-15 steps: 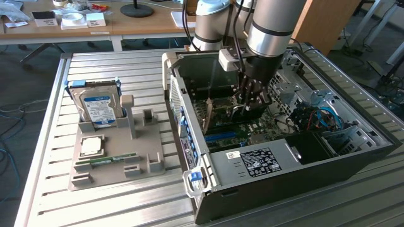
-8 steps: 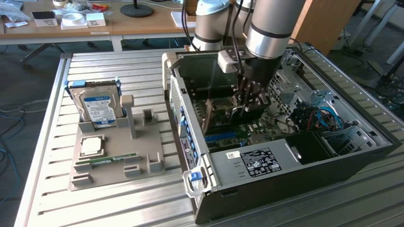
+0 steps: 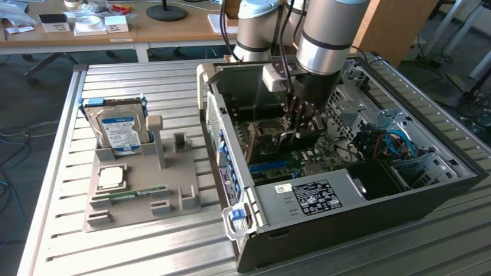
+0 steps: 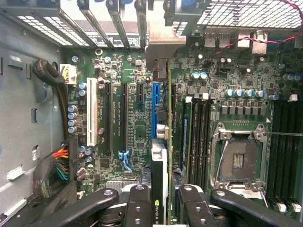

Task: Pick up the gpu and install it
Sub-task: 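Insert the gpu into the slot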

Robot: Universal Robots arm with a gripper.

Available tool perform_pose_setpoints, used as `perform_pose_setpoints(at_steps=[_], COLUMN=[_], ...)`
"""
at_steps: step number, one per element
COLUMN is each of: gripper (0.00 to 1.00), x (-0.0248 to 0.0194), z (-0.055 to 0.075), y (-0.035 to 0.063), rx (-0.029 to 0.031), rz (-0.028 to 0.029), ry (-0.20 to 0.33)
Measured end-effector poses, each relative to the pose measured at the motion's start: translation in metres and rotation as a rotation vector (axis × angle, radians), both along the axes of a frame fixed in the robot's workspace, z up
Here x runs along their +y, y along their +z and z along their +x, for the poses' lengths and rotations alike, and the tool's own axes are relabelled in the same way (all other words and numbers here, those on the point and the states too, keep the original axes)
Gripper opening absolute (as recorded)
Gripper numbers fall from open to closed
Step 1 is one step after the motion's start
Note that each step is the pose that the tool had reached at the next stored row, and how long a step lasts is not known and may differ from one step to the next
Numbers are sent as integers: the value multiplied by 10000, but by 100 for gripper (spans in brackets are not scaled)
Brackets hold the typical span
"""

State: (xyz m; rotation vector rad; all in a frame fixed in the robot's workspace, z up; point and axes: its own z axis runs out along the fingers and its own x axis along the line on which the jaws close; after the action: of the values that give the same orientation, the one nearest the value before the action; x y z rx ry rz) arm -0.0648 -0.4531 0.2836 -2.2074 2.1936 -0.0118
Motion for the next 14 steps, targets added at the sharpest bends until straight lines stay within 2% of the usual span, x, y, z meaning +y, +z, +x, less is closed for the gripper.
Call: perform_pose_setpoints(at_steps=[3,14], gripper=[27,27], x=[-19,-22], z=[-7,-110], y=[-5,-42], rx=[1,0], rz=[-1,1], ry=[-1,-1])
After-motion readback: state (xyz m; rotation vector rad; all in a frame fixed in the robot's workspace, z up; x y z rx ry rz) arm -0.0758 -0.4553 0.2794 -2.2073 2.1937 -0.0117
